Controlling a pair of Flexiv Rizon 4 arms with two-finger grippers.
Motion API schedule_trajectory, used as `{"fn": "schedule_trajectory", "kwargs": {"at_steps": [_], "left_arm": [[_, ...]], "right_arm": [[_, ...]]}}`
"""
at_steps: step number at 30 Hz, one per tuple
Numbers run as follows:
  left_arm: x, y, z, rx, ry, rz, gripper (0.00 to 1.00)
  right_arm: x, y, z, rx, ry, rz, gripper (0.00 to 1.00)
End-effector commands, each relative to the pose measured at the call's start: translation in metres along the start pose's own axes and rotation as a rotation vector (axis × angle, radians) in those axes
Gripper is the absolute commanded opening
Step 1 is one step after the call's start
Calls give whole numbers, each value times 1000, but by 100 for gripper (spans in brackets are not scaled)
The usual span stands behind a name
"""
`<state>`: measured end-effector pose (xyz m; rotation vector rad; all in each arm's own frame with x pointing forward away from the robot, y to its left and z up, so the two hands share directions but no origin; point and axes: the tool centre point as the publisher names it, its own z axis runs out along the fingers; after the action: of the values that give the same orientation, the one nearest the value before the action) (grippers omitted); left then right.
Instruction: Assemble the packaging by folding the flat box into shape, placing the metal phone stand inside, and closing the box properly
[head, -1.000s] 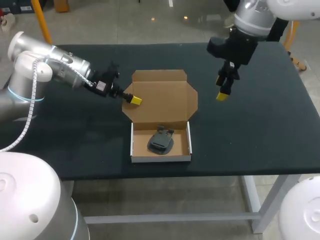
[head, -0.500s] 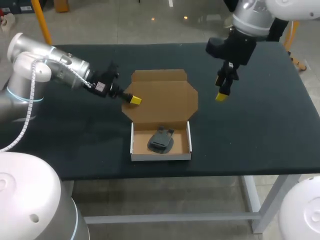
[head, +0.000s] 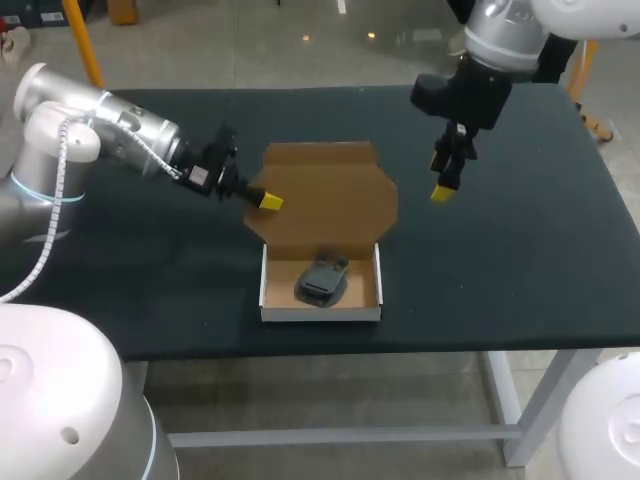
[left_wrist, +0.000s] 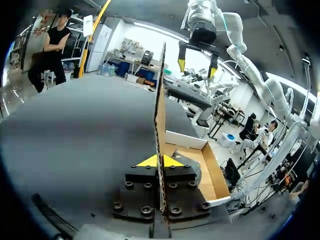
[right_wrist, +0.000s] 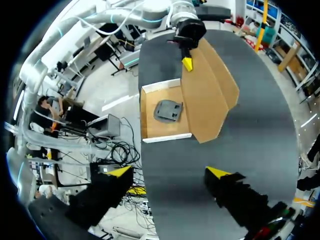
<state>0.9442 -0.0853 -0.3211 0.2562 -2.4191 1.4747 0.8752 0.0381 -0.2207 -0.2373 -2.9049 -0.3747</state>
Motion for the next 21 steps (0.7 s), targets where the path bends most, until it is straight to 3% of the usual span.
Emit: {"fn": "schedule_trajectory", "kwargs": {"at_steps": [1,21], "left_arm": [[5,1,0,5,-7,30,0],[7,1,0,5,-8,40,0]], "right_arm": [[1,0,-2,3,1,0,100],[5,3,-13,1,-27,-18,100]]}}
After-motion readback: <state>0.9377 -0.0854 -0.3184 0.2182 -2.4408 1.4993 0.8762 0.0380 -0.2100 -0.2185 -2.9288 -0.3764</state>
